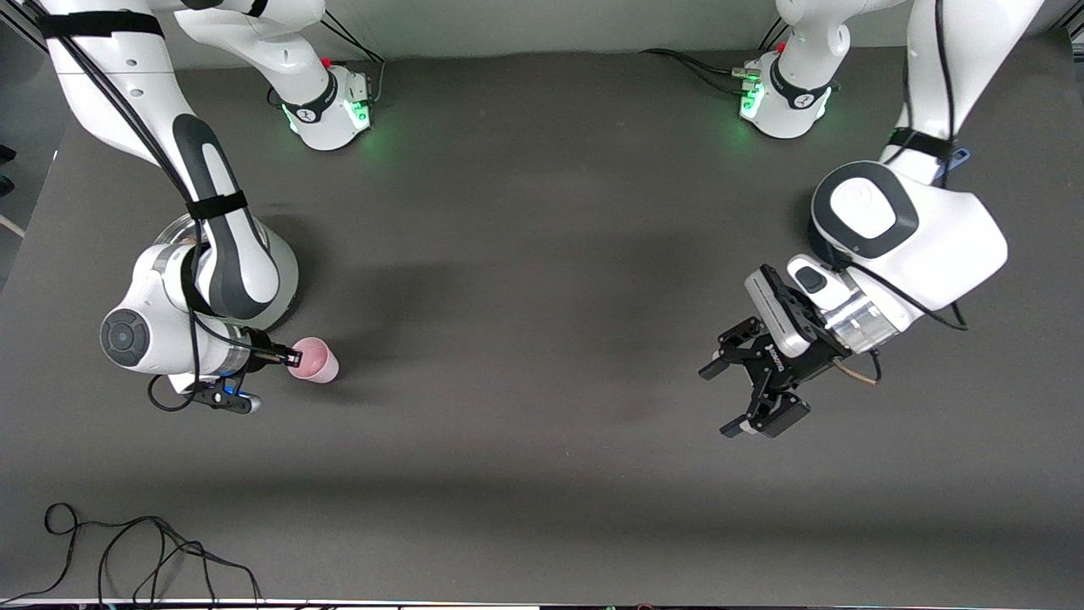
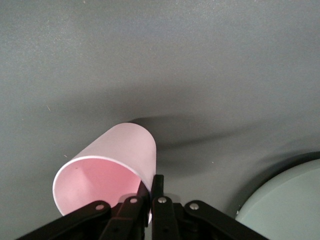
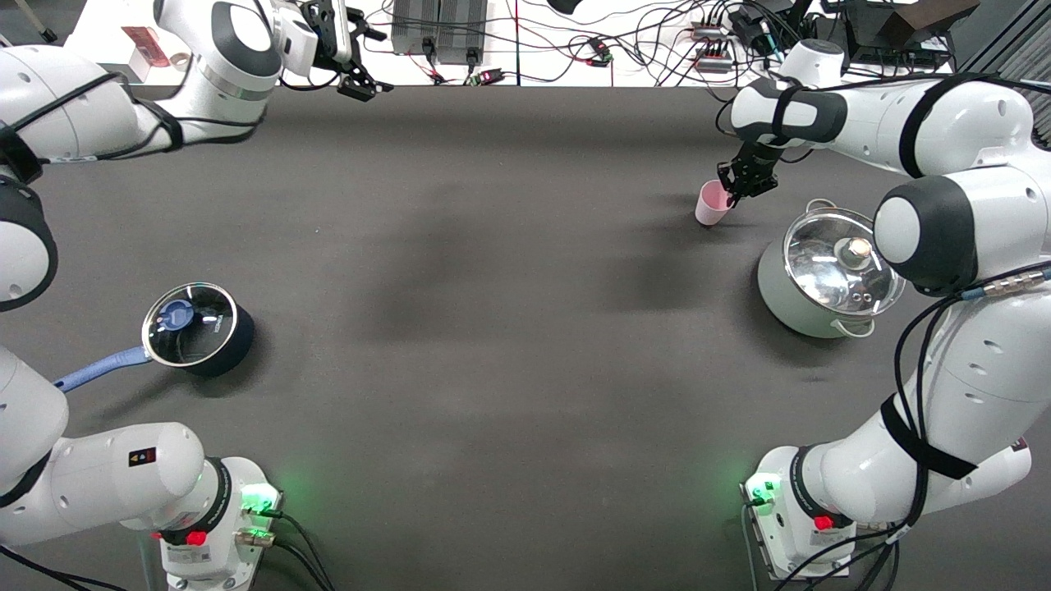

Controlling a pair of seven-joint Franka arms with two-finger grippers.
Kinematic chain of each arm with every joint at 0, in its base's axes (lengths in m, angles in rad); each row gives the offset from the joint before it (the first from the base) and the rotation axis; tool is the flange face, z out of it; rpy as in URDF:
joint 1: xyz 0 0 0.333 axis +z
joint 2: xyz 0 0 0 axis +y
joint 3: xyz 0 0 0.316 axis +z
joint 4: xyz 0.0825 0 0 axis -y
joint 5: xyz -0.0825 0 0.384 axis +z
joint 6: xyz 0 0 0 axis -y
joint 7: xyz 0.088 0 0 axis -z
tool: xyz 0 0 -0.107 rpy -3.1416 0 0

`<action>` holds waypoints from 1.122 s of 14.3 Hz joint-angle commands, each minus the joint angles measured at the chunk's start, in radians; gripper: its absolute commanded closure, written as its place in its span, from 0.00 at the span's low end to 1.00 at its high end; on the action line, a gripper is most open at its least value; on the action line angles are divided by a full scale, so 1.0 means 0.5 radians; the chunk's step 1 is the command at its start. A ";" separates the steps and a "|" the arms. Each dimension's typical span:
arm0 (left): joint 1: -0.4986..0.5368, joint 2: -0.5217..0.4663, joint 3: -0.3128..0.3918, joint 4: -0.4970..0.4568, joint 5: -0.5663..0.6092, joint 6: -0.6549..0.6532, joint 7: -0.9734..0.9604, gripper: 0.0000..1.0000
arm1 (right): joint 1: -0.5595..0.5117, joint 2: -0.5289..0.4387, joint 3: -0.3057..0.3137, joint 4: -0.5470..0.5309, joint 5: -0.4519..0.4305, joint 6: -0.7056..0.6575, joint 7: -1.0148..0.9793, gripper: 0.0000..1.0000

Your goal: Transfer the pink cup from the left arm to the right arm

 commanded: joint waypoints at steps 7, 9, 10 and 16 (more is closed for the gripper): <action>0.040 -0.320 0.163 -0.031 0.944 -1.017 -2.229 0.00 | 0.005 -0.056 -0.005 0.013 0.044 0.018 -0.056 0.00; 0.040 -0.384 0.200 -0.038 1.178 -1.146 -2.251 0.00 | 0.014 -0.142 -0.005 0.016 0.041 0.006 -0.047 0.00; 0.037 -0.424 0.243 -0.044 1.255 -1.214 -2.272 0.01 | 0.020 -0.203 -0.005 0.019 0.023 -0.003 -0.035 0.00; 0.071 -0.565 0.298 -0.047 1.415 -1.511 -3.185 0.00 | 0.026 -0.706 -0.012 0.059 -0.176 -0.346 -0.035 0.00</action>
